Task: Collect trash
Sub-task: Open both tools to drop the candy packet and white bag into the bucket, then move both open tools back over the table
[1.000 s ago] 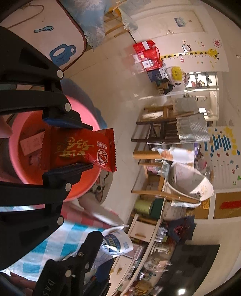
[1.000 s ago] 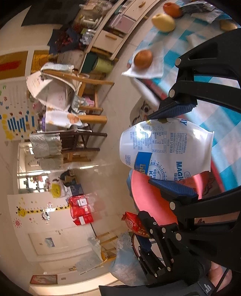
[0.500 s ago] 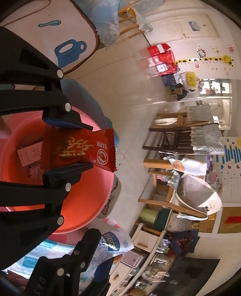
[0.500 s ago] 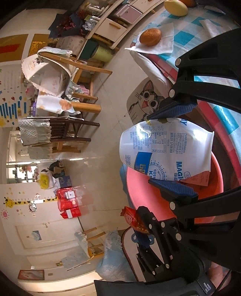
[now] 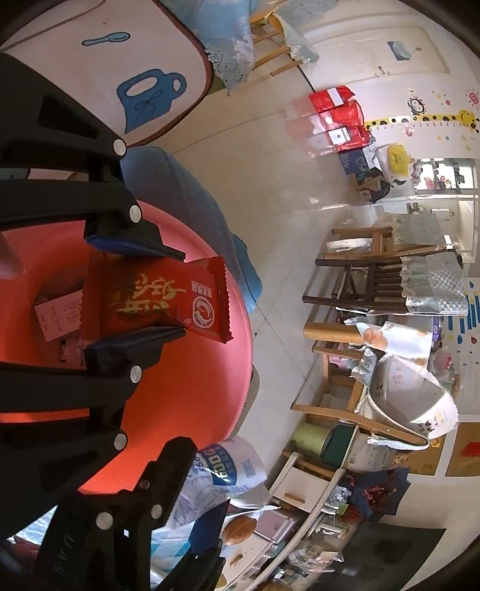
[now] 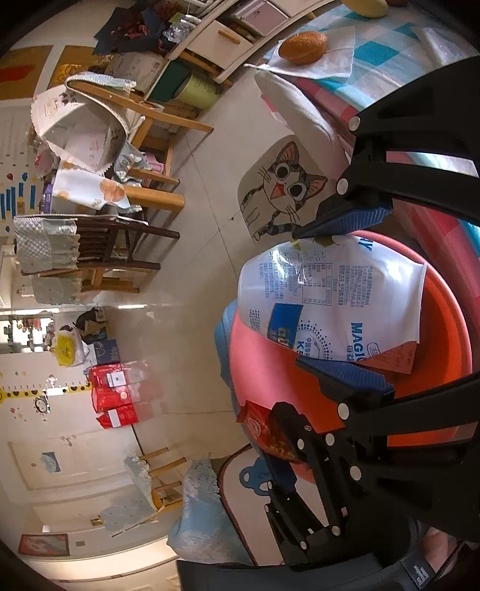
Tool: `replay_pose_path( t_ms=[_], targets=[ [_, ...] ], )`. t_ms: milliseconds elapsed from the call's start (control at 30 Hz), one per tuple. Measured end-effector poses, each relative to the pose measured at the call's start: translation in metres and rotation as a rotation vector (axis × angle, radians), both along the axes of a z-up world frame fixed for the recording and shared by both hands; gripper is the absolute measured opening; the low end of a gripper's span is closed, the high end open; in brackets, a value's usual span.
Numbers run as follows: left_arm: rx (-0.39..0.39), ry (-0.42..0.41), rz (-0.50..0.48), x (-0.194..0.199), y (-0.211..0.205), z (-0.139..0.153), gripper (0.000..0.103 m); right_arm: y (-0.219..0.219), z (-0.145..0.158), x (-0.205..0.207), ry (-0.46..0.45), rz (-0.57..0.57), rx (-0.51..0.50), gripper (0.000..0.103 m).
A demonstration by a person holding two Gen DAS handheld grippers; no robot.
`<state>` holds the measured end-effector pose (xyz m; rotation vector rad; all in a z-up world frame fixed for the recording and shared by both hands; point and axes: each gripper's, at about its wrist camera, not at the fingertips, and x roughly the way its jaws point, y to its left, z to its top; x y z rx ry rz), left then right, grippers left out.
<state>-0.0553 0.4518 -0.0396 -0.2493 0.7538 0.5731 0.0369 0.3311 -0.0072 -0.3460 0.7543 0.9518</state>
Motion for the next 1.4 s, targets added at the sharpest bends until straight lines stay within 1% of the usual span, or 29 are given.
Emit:
replay_pose_path(
  t_ms=[67, 133, 200, 267, 433, 500, 567, 767, 833, 933, 1033, 1067, 1100, 1133, 1167, 1333, 1400],
  targets=[
    [-0.002, 0.005, 0.0, 0.001, 0.0, -0.001, 0.038, 0.001, -0.003, 0.001, 0.012, -0.003, 0.0, 0.069],
    [0.001, 0.008, 0.008, 0.003, 0.001, -0.001, 0.041, 0.0, -0.004, 0.003, 0.012, -0.021, 0.002, 0.079],
    [-0.001, 0.007, 0.014, 0.002, 0.002, -0.001, 0.048, -0.001, -0.005, 0.005, 0.018, -0.029, 0.006, 0.082],
    [0.008, 0.009, 0.015, 0.002, 0.002, 0.0, 0.056, -0.002, -0.005, 0.005, 0.013, -0.033, 0.005, 0.082],
    [0.017, 0.0, 0.011, 0.0, 0.0, 0.006, 0.058, -0.011, 0.002, 0.006, 0.002, -0.048, 0.019, 0.082],
    [0.02, -0.004, 0.012, -0.001, 0.0, 0.01, 0.061, -0.017, 0.006, 0.006, -0.002, -0.059, 0.028, 0.082],
    [0.028, -0.011, 0.012, -0.003, -0.002, 0.016, 0.064, -0.025, 0.012, 0.006, -0.004, -0.07, 0.04, 0.082],
    [0.074, -0.031, -0.007, -0.016, -0.018, 0.041, 0.066, -0.06, 0.035, 0.0, -0.014, -0.109, 0.088, 0.082],
    [0.096, -0.039, -0.018, -0.022, -0.028, 0.05, 0.066, -0.08, 0.042, -0.004, -0.017, -0.13, 0.109, 0.082],
    [0.107, -0.052, -0.033, -0.029, -0.044, 0.062, 0.07, -0.113, 0.05, -0.011, -0.017, -0.17, 0.134, 0.082],
    [0.125, -0.066, -0.081, -0.035, -0.074, 0.076, 0.072, -0.154, 0.056, -0.019, -0.029, -0.225, 0.144, 0.083],
    [0.133, -0.069, -0.102, -0.035, -0.085, 0.079, 0.072, -0.167, 0.056, -0.021, -0.03, -0.241, 0.147, 0.085],
    [0.14, -0.073, -0.119, -0.036, -0.095, 0.083, 0.073, -0.181, 0.057, -0.024, -0.033, -0.258, 0.15, 0.09],
    [0.146, -0.079, -0.139, -0.037, -0.108, 0.087, 0.076, -0.196, 0.058, -0.026, -0.041, -0.277, 0.152, 0.093],
    [0.148, -0.085, -0.152, -0.04, -0.115, 0.089, 0.079, -0.217, 0.059, -0.03, -0.055, -0.307, 0.15, 0.094],
    [0.152, -0.115, -0.242, -0.041, -0.174, 0.103, 0.081, -0.305, 0.063, -0.05, -0.089, -0.426, 0.147, 0.096],
    [0.158, -0.122, -0.275, -0.04, -0.196, 0.106, 0.083, -0.35, 0.063, -0.062, -0.119, -0.487, 0.14, 0.096]
  ],
)
